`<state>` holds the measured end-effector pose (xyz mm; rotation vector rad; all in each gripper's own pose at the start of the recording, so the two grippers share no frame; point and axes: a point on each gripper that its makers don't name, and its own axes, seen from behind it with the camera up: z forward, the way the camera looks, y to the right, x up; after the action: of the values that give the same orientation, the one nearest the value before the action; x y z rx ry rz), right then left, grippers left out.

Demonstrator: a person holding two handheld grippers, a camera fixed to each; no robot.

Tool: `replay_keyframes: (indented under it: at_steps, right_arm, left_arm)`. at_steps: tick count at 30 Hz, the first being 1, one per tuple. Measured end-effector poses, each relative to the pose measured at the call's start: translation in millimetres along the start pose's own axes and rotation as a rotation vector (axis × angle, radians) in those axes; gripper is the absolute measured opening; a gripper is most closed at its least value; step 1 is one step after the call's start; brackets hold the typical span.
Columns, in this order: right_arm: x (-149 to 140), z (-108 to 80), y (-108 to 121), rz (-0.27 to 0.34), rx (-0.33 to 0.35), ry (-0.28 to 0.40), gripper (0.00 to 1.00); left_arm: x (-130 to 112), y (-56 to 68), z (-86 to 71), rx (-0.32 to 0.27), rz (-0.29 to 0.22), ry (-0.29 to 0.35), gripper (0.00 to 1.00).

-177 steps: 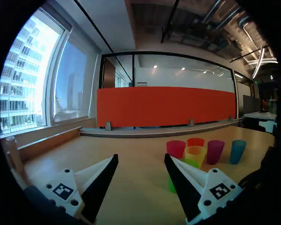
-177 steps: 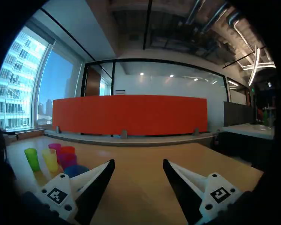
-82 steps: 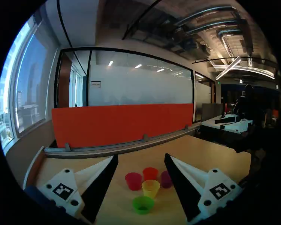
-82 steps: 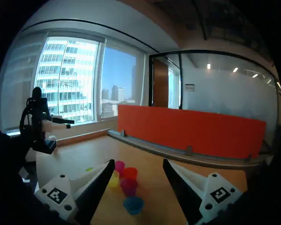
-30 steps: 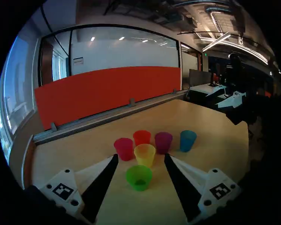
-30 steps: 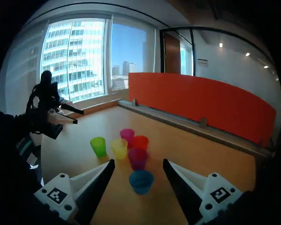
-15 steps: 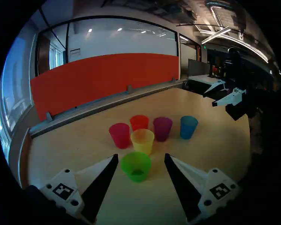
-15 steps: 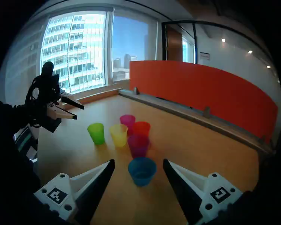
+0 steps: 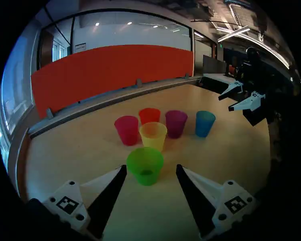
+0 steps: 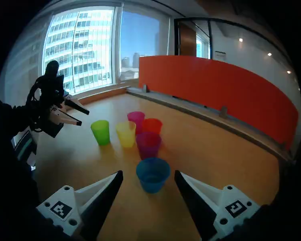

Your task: Pour water

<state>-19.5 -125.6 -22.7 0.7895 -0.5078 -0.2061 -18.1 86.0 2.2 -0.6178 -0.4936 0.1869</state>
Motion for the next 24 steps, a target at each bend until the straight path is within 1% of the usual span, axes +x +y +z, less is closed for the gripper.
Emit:
replay_keyframes:
  at_steps: [9,20,24]
  right_arm:
    - [-15.6,10.6,2.7,-0.001,-0.005,-0.03,1.0]
    - [-25.0,21.3,6.2,0.0,-0.005,-0.051,1.0]
    - [-28.2,24.7,8.3,0.004,-0.007,-0.058,1.0]
  left_arm:
    - [-17.1,-4.2,8.1,-0.003,0.003,-0.048,0.91]
    - [-31.2,-10.4,19.8,-0.004,0.003,-0.115,0.92]
    - [-33.9,-12.0,25.3,-0.004,0.005,-0.13,0.92]
